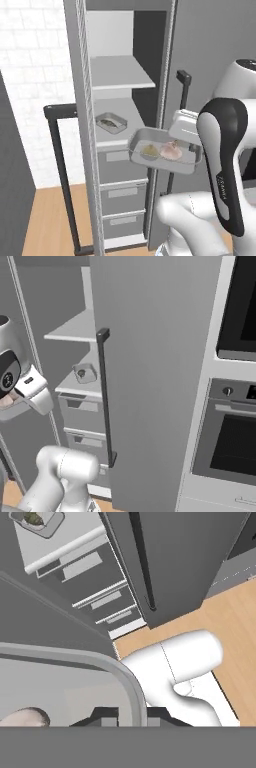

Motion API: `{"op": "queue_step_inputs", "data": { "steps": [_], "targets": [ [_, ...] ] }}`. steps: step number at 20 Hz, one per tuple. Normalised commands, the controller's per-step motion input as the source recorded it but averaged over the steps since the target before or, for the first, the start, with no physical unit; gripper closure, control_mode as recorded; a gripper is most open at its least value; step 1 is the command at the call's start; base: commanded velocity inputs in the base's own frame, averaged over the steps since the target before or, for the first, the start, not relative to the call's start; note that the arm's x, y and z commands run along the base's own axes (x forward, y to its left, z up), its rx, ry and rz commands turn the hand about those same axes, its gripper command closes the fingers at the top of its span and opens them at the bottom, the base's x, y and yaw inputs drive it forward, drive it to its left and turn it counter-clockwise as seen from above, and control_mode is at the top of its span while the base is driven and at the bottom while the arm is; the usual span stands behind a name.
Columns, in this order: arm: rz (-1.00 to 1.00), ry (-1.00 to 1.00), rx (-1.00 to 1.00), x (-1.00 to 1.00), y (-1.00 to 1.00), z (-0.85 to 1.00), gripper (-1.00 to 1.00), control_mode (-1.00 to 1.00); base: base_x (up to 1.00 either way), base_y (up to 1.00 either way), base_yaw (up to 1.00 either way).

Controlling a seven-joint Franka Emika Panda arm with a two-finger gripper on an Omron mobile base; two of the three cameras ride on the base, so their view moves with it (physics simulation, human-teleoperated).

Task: Take the meat container that has the fish and place it on the second highest rack of the freezer. Then take the vegetable container that has the garlics and place it on the highest rack of the freezer.

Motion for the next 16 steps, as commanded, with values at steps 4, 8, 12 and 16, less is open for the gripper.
{"op": "queue_step_inputs", "data": {
  "steps": [4,8,12,16],
  "targets": [
    [0.0,0.0,0.0,0.0,0.0,0.0,1.0,1.0,0.78,0.08,0.0],
    [0.0,0.0,0.0,0.0,0.0,0.0,1.0,1.0,0.66,0.11,0.0],
    [-0.05,0.0,0.0,0.0,0.04,0.01,1.0,-1.0,0.06,0.15,-0.1],
    [-0.26,-0.07,0.04,0.0,0.27,0.12,1.0,-1.0,0.0,0.0,0.0]
  ]
}}
